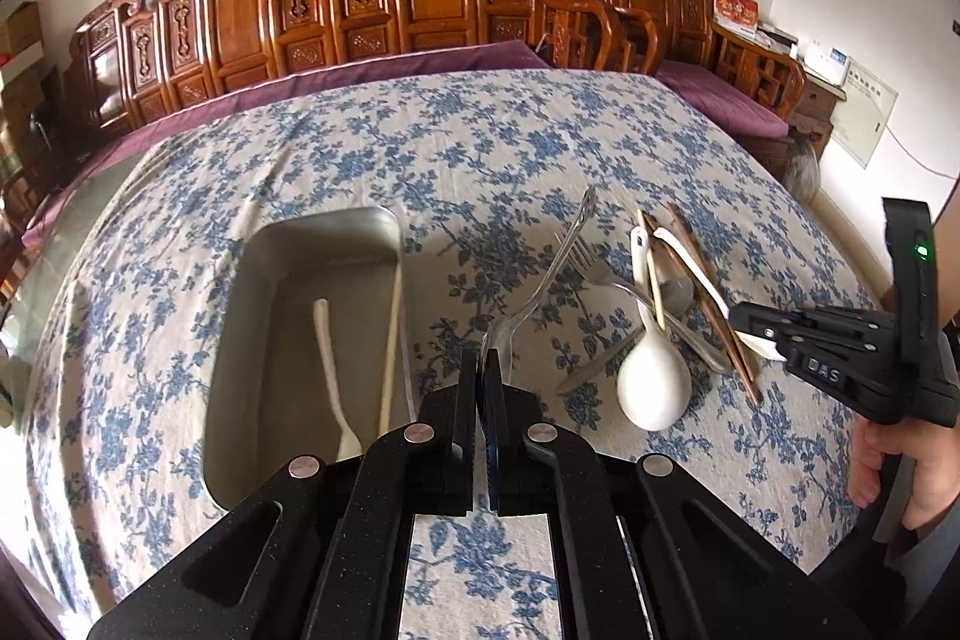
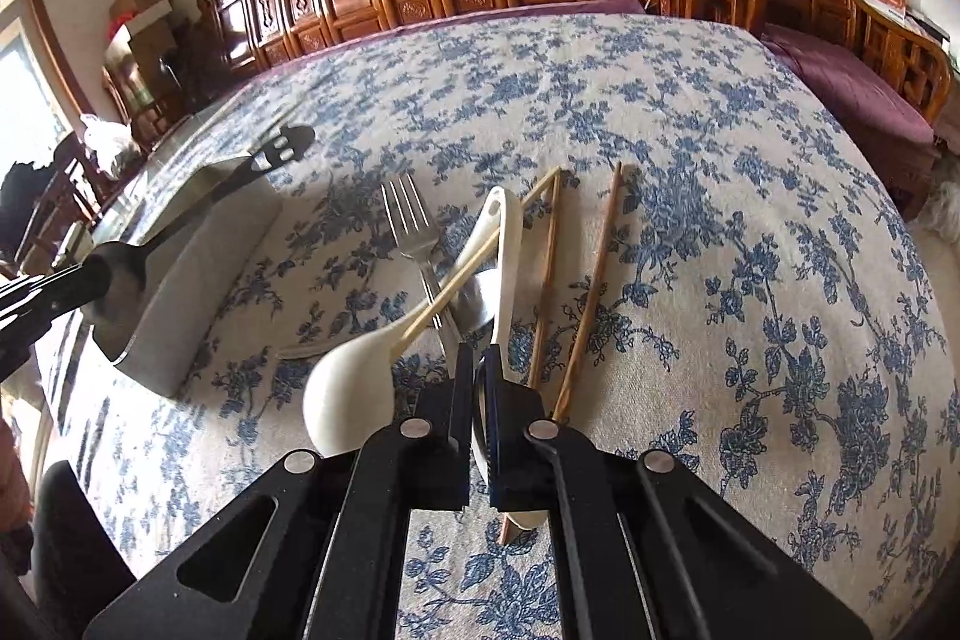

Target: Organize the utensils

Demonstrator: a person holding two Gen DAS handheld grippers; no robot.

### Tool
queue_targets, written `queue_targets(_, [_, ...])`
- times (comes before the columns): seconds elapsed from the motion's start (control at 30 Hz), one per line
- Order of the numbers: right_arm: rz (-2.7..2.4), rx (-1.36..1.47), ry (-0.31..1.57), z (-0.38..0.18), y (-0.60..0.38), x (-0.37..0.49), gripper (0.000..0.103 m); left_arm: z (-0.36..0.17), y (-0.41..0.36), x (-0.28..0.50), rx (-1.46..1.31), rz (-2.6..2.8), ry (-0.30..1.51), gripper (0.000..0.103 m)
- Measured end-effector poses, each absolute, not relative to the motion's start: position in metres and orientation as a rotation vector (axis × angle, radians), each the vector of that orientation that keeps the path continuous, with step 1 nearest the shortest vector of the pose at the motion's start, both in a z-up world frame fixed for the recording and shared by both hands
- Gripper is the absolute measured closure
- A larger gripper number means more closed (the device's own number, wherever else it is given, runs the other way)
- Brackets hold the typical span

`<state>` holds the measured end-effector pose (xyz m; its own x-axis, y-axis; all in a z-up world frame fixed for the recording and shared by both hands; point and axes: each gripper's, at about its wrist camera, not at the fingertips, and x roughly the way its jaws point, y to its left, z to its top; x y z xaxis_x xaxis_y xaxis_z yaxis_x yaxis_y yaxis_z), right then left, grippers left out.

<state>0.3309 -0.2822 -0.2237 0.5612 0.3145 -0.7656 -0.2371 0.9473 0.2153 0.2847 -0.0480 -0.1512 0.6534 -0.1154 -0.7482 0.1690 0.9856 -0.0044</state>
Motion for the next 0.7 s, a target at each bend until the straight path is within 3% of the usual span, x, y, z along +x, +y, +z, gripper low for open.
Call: queue_targets(0.7, [0.368,0.034,0.855,-0.204,-0.260,0.310,0.099,-0.147,0.043,0.294,-0.017,-0.004,0.820,0.102])
